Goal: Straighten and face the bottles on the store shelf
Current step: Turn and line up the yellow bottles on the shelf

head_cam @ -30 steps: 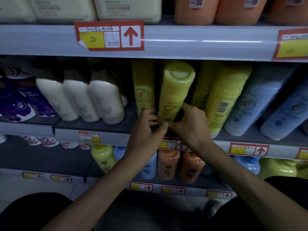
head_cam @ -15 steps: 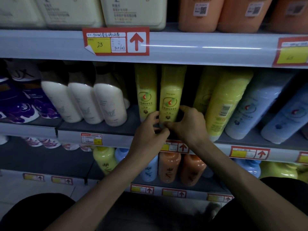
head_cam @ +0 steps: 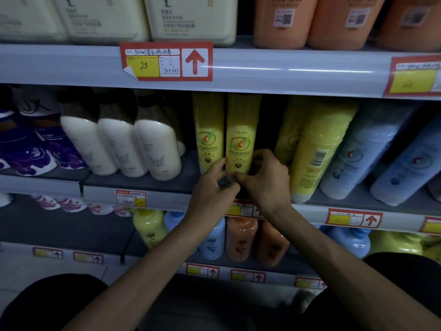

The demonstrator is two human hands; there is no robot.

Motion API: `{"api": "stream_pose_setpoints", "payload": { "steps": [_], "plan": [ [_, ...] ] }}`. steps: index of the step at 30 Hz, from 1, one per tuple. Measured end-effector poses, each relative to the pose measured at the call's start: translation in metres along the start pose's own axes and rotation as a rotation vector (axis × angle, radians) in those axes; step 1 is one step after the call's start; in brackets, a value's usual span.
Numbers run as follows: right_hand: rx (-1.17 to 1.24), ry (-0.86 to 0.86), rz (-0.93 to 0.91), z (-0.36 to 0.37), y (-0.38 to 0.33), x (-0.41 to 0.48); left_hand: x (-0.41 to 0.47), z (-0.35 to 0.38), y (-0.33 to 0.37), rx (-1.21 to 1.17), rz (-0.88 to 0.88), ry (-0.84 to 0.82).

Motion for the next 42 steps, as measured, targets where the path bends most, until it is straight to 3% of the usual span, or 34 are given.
{"api": "stream_pose_setpoints", "payload": {
  "steps": [19,26,35,42],
  "plan": [
    [0.001,0.002,-0.040,-0.004,0.000,-0.009,0.001,-0.005,0.004,-0.008,0.019,-0.007],
    [-0.110,0.033,-0.159,-0.064,0.011,-0.040,-0.016,0.003,0.026,0.108,0.235,-0.018],
    [-0.167,0.247,-0.048,-0.129,0.037,-0.042,-0.022,0.045,0.032,0.018,0.251,-0.189],
    [-0.235,0.165,0.001,-0.119,0.050,-0.030,-0.009,0.066,0.031,-0.127,0.241,-0.218]
  ]
}}
Point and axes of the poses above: each hand's wrist, its own x-axis towards the middle knuckle, its own z-axis out of the palm, y = z × x, the point moved 4 cm from there along x, towards the middle knuckle, and after that the axes turned 9 degrees about -x, right-handed, at the moved point
